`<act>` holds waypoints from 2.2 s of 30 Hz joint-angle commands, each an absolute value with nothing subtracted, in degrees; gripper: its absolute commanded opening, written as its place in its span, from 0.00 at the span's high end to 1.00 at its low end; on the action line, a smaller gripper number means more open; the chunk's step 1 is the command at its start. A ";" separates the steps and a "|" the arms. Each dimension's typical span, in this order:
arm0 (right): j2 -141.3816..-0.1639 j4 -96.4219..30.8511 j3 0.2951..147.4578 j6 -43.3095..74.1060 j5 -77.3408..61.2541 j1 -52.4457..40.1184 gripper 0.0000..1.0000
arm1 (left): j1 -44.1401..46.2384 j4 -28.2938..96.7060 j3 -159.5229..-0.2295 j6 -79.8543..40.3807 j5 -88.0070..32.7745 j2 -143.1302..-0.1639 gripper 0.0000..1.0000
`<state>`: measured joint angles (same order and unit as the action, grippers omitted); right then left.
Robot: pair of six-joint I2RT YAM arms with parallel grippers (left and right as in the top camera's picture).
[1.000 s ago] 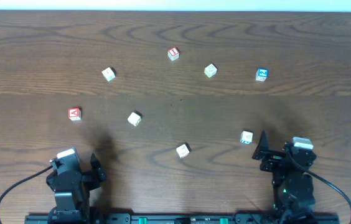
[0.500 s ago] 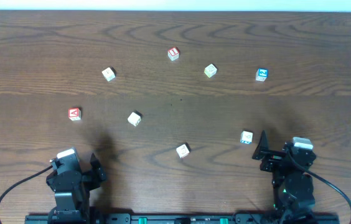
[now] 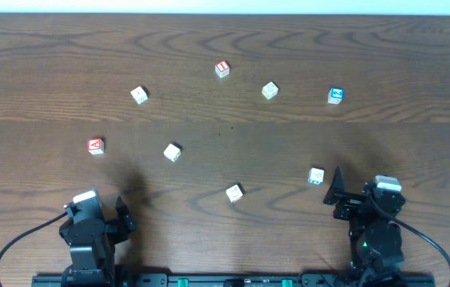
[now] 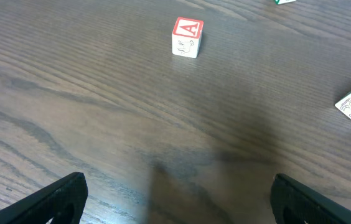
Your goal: Spell out Ai2
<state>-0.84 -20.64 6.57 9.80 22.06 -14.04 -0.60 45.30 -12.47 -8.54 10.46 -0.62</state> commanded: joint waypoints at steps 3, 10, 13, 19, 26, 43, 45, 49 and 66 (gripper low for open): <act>-0.27 -20.58 6.22 9.13 22.04 -13.56 0.01 | -0.73 47.33 -10.57 -7.90 9.98 -0.27 0.05; -0.27 -20.58 6.22 9.13 22.13 -13.56 0.01 | -0.73 47.33 -10.57 -7.90 9.98 -0.27 0.05; -0.27 -20.16 6.22 9.58 22.02 -13.56 0.01 | -0.73 47.33 -10.57 -7.90 9.98 -0.27 0.05; -0.30 -10.46 6.17 22.70 12.03 -13.56 0.01 | -0.73 47.33 -10.57 -7.90 9.98 -0.27 0.05; -11.57 19.11 6.57 20.73 0.78 -13.56 0.01 | -0.73 47.33 -10.57 -7.90 9.98 -0.27 0.05; -80.23 25.80 57.63 17.87 -30.09 -14.09 0.01 | -0.73 47.33 -10.57 -7.90 9.98 -0.27 0.05; -85.38 25.78 62.87 16.21 -30.06 -14.94 0.01 | -0.73 47.33 -10.57 -7.90 9.98 -0.27 0.05; -96.27 24.69 74.54 12.21 -30.02 -17.34 0.01 | -0.73 47.31 -10.57 -7.90 9.98 -0.27 0.05; -137.56 8.10 121.25 7.60 -23.11 -20.01 0.01 | -0.73 47.33 -10.57 -7.90 9.98 -0.27 0.05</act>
<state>-133.73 9.45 116.90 8.49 -24.08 -19.97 -0.60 44.99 -12.01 -8.73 9.78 -0.58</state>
